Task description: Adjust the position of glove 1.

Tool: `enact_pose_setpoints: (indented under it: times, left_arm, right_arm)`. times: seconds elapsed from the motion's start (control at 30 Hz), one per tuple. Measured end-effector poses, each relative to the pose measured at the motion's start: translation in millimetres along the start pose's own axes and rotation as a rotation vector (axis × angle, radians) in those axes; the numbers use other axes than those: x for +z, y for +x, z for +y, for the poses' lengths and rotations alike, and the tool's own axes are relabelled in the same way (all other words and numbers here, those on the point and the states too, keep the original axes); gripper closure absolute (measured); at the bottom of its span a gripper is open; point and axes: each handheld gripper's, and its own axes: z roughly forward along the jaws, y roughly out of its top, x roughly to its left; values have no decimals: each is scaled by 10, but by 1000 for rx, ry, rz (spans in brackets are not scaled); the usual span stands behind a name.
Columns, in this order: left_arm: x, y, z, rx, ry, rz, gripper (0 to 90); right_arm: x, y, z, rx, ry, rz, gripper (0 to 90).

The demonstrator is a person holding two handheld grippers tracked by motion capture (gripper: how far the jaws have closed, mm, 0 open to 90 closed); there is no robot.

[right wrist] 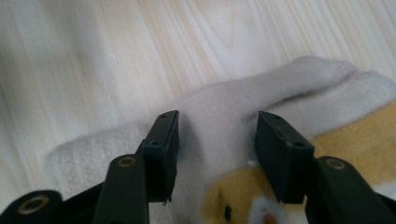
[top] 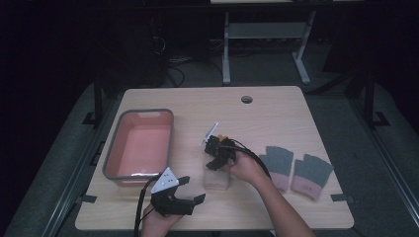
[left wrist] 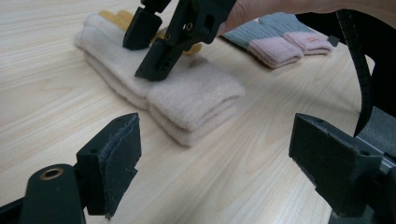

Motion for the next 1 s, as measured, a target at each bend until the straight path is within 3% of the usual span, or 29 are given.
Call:
enact_pose_setpoints:
  times: [0.3, 0.33, 0.4, 0.43, 0.57, 0.7, 0.73, 0.83, 1.0]
  left_arm:
    - [77, -43, 75, -9, 23, 1, 168]
    - [93, -50, 97, -11, 32, 4, 168]
    - [102, -51, 115, -7, 32, 8, 168]
    - [118, -59, 129, -19, 34, 8, 169]
    - [194, -57, 232, -35, 69, 10, 170]
    - [303, -25, 349, -72, 99, 1, 170]
    - [363, 2, 394, -117, 103, -14, 170]
    - [429, 38, 425, -151, 107, -22, 170]
    - [604, 168, 447, -258, 157, -40, 170]
  right_arm:
    - [-95, -40, -169, 41, 4, -6, 464]
    - [-140, -57, -193, 58, -7, 1, 416]
    - [-165, -65, -202, 69, -21, 3, 401]
    - [-256, -83, -236, 104, -59, -4, 368]
    - [-405, -102, -319, 154, -113, -20, 339]
    - [-578, -145, -478, 248, -162, -31, 313]
    - [-638, -199, -593, 304, -191, -28, 309]
    - [-667, -234, -691, 346, -203, -19, 304]
    - [-638, -242, -875, 402, -217, -1, 300]
